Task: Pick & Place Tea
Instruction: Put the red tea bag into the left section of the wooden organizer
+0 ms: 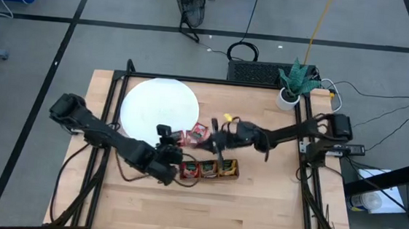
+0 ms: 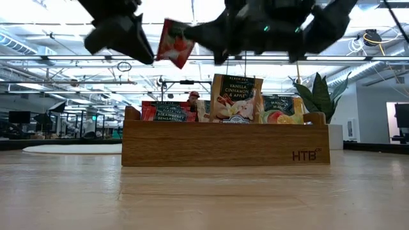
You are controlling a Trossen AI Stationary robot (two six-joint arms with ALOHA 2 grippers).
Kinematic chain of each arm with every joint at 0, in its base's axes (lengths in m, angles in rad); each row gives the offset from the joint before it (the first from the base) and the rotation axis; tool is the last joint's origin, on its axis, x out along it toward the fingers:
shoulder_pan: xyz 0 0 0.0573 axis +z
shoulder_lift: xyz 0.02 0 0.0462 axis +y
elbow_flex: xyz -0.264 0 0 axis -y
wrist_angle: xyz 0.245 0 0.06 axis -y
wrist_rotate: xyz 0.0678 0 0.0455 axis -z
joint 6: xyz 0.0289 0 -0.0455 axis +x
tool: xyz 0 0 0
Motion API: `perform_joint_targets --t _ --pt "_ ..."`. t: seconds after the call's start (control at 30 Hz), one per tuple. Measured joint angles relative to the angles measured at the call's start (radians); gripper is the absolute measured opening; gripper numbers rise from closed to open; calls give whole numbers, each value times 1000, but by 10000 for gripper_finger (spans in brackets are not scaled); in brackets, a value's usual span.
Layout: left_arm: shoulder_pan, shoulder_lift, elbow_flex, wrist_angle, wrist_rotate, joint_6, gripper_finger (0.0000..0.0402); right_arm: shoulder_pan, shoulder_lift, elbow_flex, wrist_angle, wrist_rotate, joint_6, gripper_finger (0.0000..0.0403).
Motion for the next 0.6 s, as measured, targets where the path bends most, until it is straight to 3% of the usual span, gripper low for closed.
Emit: perform_joint_targets --t 0.13,0.3,0.43,0.6 --pt "-14 -151 -162 186 0 43 89 105 -53 55 -290 9 -106 0" --pt "15 -359 -385 549 47 164 90 210 -16 200 -580 139 -131 0" --pt "52 -479 -514 772 159 226 90 232 45 246 -642 160 -106 0" --pt "90 -553 -622 912 222 250 90 222 107 253 -629 202 -51 0"
